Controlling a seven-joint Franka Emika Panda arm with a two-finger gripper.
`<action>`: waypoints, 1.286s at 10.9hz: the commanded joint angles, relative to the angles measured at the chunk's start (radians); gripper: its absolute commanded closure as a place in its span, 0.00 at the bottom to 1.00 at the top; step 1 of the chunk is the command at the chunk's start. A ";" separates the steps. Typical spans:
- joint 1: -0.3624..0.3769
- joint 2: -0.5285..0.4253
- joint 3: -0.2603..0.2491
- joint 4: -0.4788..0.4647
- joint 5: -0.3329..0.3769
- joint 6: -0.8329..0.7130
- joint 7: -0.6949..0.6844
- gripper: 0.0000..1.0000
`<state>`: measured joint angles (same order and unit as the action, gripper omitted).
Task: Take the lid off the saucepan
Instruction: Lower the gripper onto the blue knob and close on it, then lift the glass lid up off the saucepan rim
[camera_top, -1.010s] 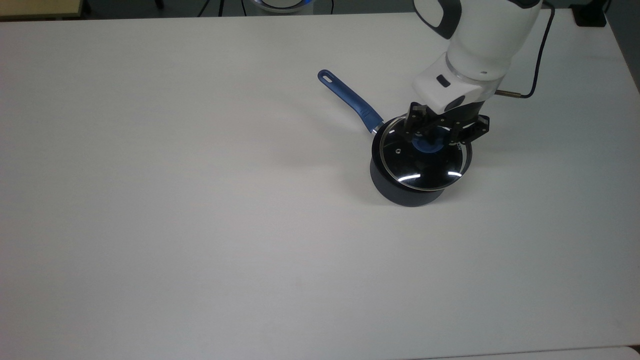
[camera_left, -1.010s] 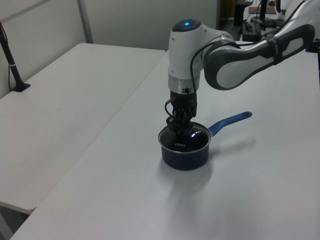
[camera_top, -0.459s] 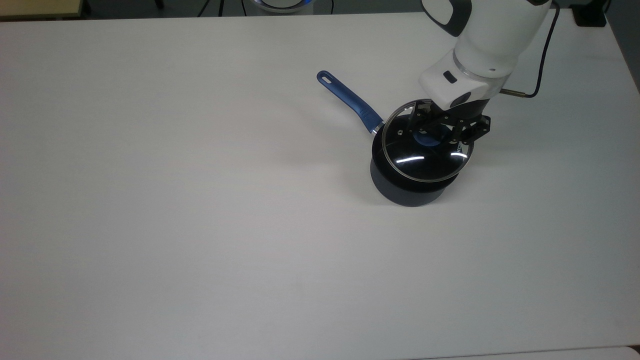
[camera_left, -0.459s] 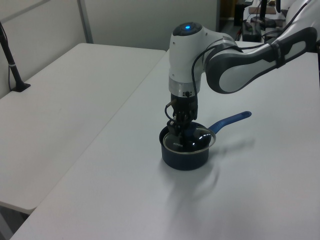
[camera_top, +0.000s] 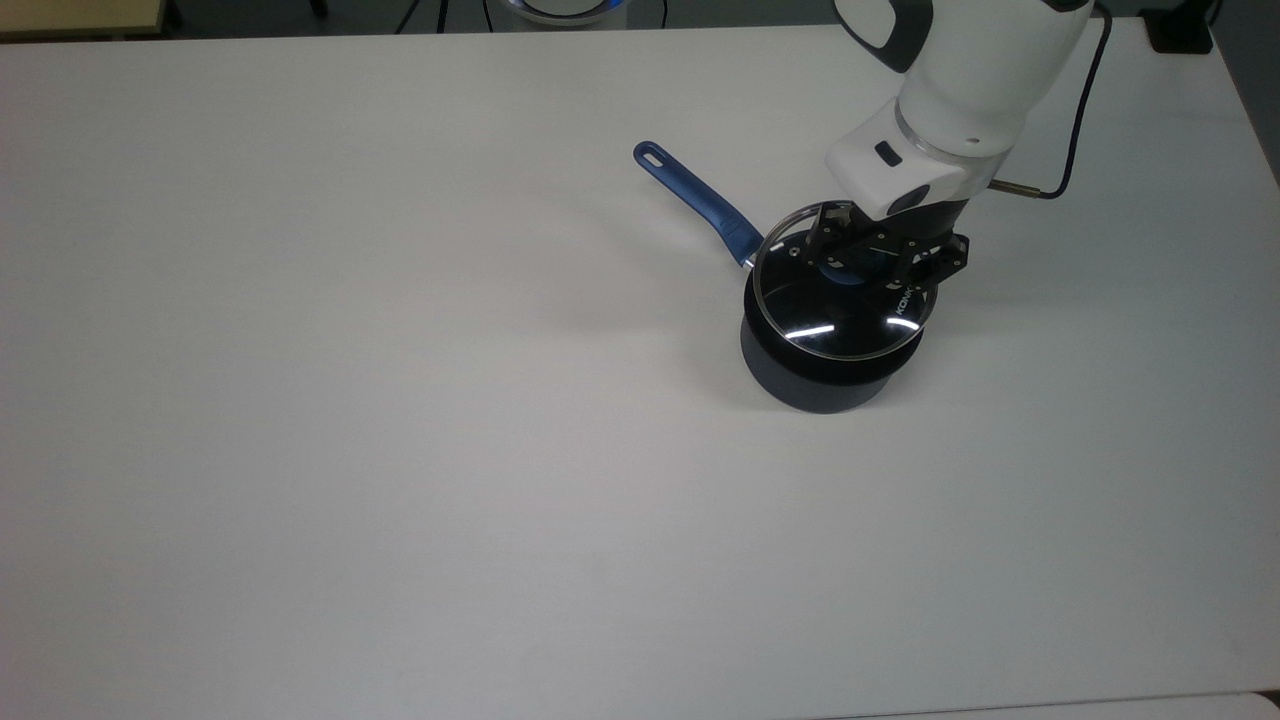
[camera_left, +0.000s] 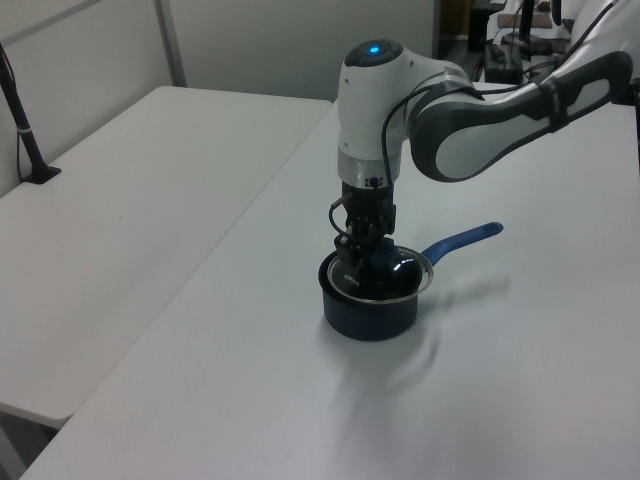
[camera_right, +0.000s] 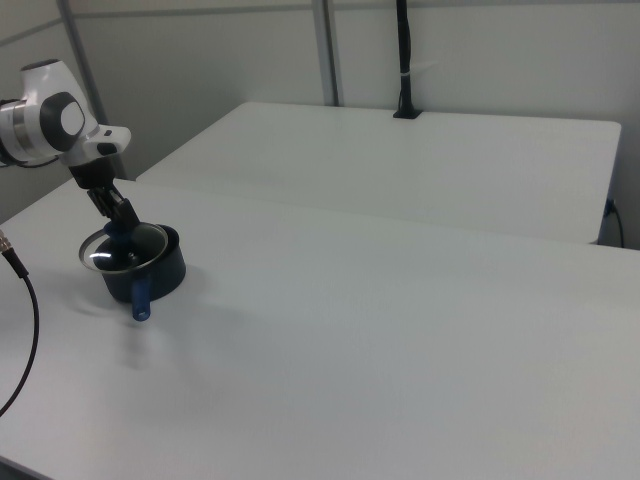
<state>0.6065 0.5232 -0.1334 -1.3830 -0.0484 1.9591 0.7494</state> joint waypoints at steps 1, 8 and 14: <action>0.024 -0.041 -0.021 -0.005 -0.022 -0.057 0.019 1.00; 0.026 -0.046 -0.029 -0.005 -0.021 -0.071 0.022 0.45; 0.026 -0.103 -0.032 -0.005 -0.024 -0.166 0.138 0.00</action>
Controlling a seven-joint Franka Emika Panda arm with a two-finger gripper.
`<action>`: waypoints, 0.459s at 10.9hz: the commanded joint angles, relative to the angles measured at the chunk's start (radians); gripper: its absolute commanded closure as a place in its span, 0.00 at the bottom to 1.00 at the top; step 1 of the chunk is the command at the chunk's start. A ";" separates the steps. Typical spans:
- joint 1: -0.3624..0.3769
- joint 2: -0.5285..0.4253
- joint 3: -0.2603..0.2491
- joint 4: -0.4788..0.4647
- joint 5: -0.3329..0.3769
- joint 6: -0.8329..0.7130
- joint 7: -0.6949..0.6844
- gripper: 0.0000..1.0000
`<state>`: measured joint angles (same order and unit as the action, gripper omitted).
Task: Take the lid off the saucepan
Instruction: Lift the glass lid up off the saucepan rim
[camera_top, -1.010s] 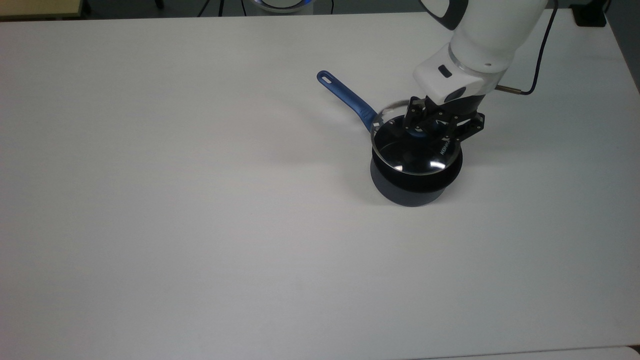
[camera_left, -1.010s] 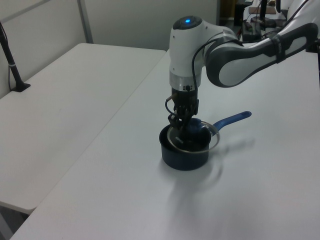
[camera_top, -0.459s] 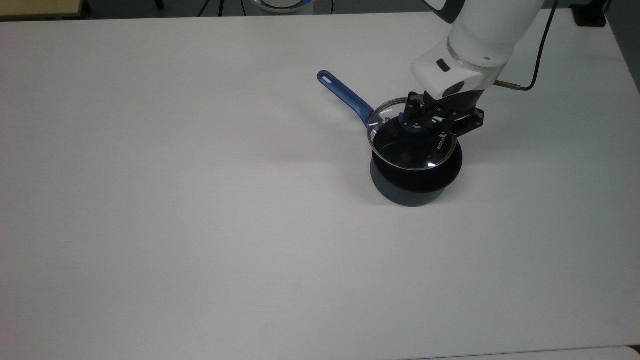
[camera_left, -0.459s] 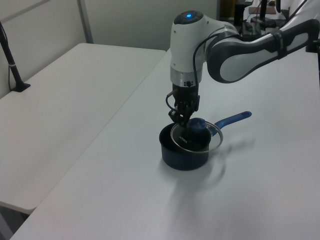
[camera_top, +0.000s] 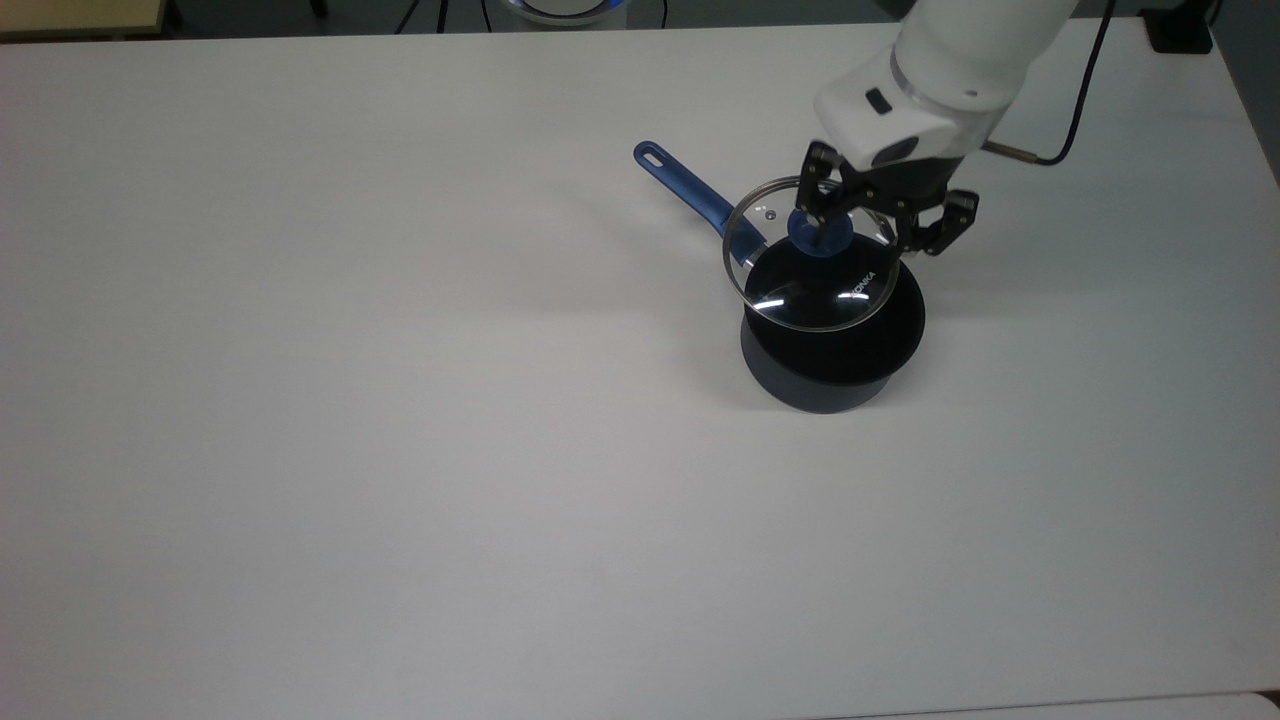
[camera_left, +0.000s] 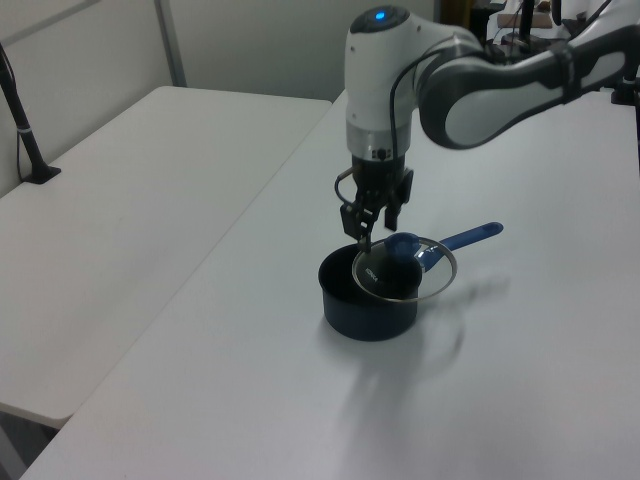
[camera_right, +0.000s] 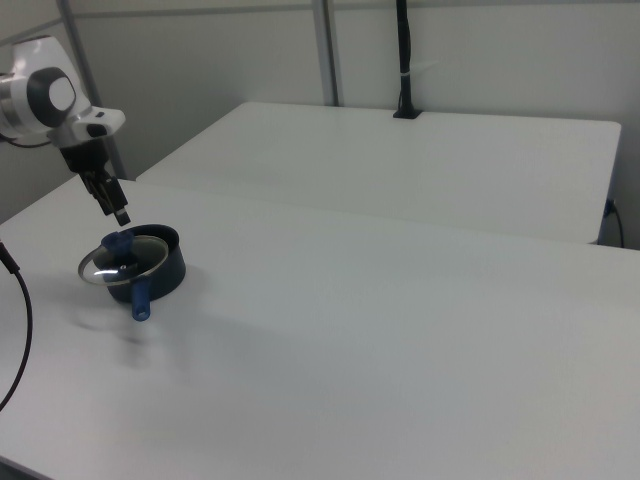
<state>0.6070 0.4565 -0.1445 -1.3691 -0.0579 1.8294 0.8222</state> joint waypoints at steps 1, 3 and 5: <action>0.025 -0.036 -0.018 -0.019 -0.031 -0.039 0.077 0.00; 0.028 -0.061 -0.012 -0.019 -0.055 -0.105 0.101 0.00; 0.028 -0.073 -0.009 -0.031 -0.059 -0.111 0.229 0.00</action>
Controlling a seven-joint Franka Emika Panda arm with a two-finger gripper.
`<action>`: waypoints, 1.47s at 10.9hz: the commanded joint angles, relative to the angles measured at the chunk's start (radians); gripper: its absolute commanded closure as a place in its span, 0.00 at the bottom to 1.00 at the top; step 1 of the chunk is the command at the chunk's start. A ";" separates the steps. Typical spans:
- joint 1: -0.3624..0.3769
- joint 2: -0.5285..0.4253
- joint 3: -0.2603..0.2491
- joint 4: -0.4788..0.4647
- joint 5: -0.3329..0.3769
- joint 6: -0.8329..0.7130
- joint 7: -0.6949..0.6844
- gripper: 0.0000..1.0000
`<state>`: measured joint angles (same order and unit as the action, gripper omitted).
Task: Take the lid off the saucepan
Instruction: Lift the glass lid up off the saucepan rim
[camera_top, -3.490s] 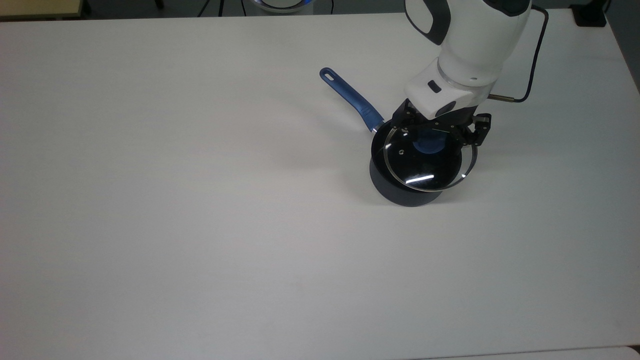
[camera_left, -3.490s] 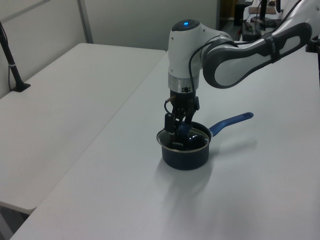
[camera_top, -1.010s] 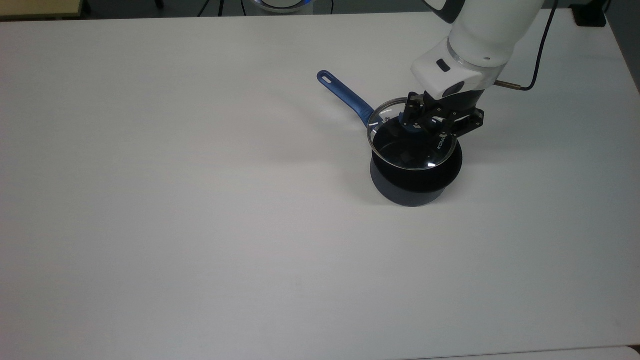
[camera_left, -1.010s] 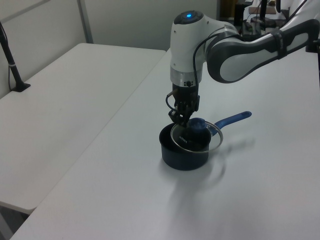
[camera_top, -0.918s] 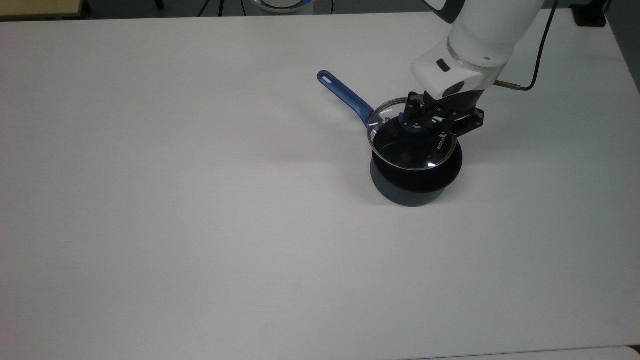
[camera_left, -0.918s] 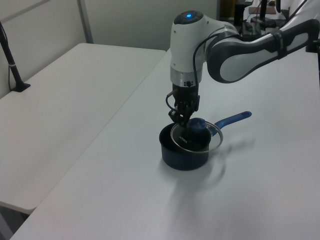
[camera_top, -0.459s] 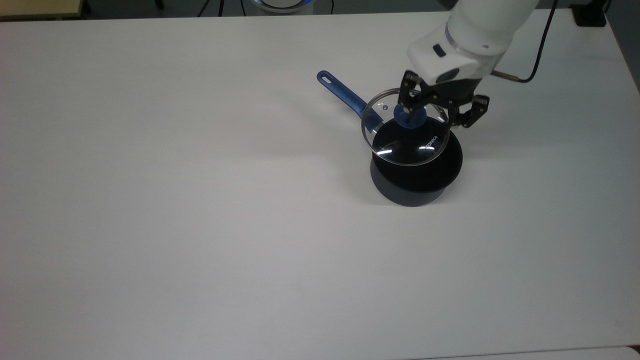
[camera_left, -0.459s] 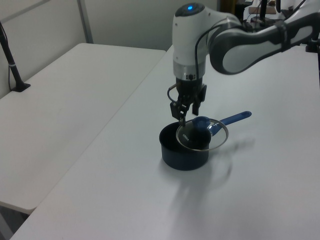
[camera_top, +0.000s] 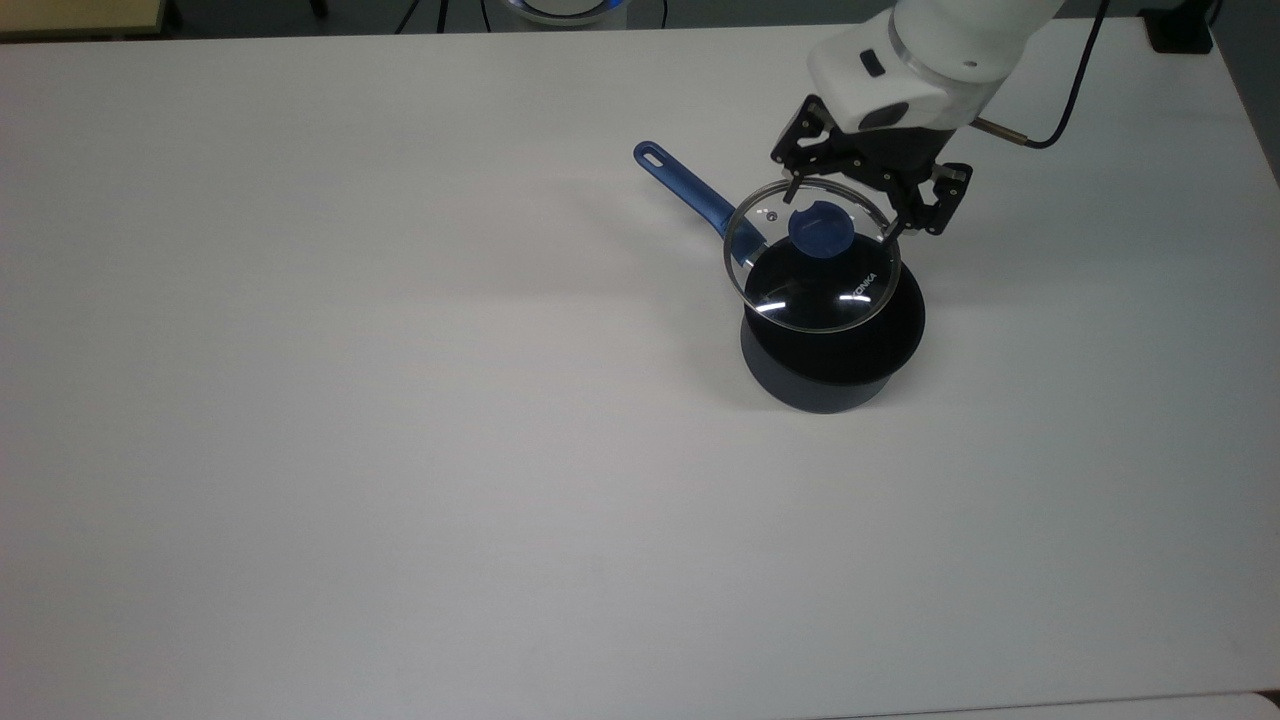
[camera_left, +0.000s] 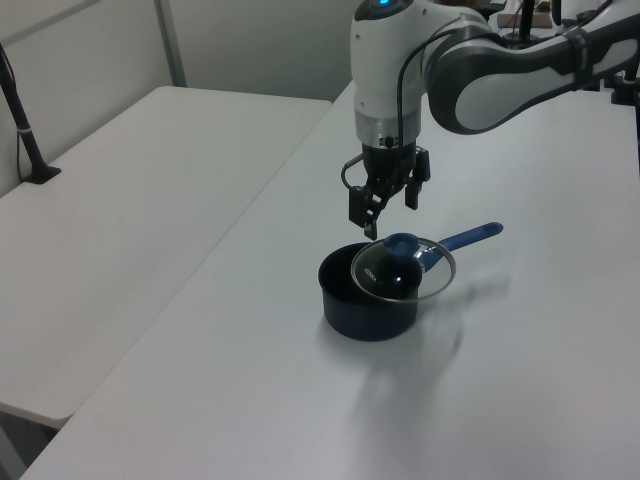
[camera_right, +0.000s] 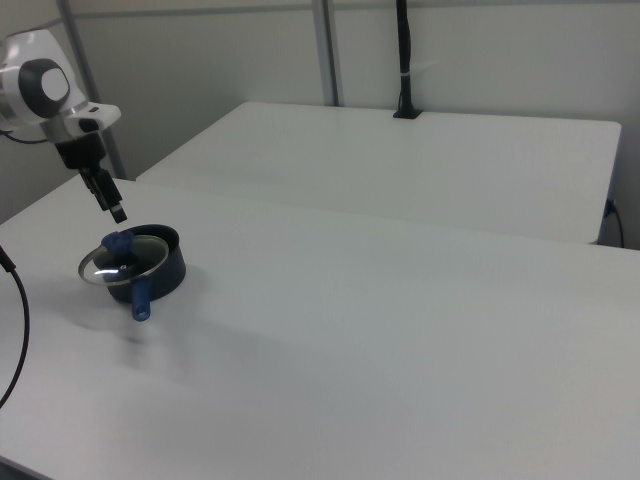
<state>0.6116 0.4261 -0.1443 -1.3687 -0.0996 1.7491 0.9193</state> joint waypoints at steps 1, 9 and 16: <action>0.024 -0.049 -0.006 -0.041 -0.011 -0.034 0.220 0.00; 0.007 -0.040 0.043 -0.133 -0.002 0.036 0.420 0.00; -0.018 -0.009 0.042 -0.133 -0.017 0.084 0.455 0.00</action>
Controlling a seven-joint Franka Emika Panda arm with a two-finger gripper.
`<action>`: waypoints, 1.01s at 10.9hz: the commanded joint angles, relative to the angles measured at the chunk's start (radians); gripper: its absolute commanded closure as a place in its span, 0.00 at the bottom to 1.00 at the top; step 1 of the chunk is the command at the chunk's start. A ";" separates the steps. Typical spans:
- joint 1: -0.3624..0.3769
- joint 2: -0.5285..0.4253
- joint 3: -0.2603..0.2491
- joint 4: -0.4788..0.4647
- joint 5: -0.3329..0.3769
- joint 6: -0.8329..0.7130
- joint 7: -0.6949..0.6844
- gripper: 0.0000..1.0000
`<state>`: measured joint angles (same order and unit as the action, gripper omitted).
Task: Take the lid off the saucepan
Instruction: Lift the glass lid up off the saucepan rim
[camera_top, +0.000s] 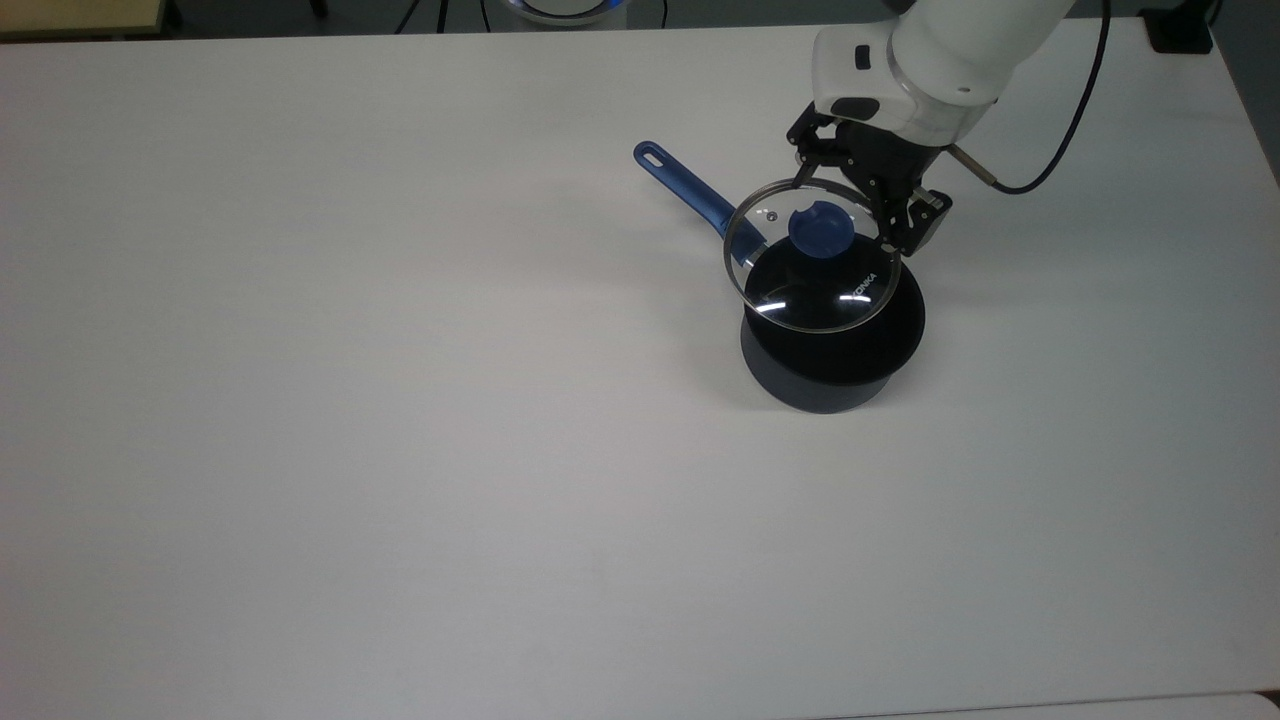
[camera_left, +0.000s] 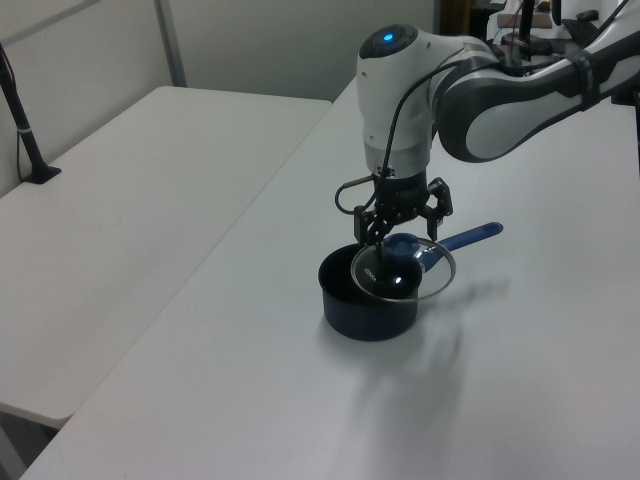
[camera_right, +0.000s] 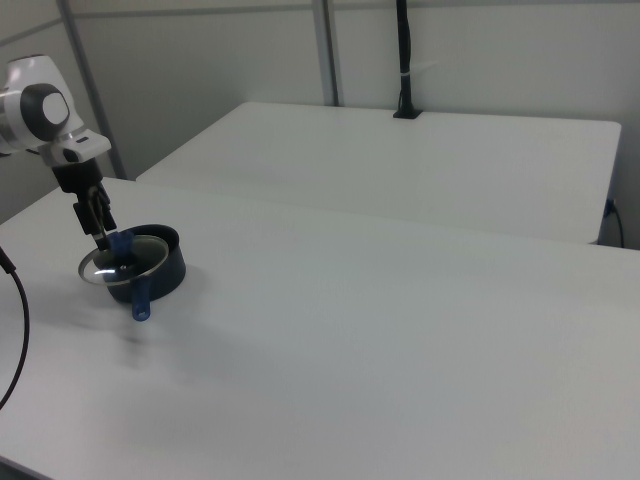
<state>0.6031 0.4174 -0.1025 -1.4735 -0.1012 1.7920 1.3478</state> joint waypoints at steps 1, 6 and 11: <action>-0.011 0.001 0.000 -0.028 -0.017 0.041 0.027 0.00; -0.011 0.021 0.000 -0.025 -0.035 0.067 0.024 0.29; -0.009 0.018 0.000 -0.024 -0.038 0.063 0.007 0.50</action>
<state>0.5915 0.4553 -0.1041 -1.4776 -0.1217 1.8365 1.3548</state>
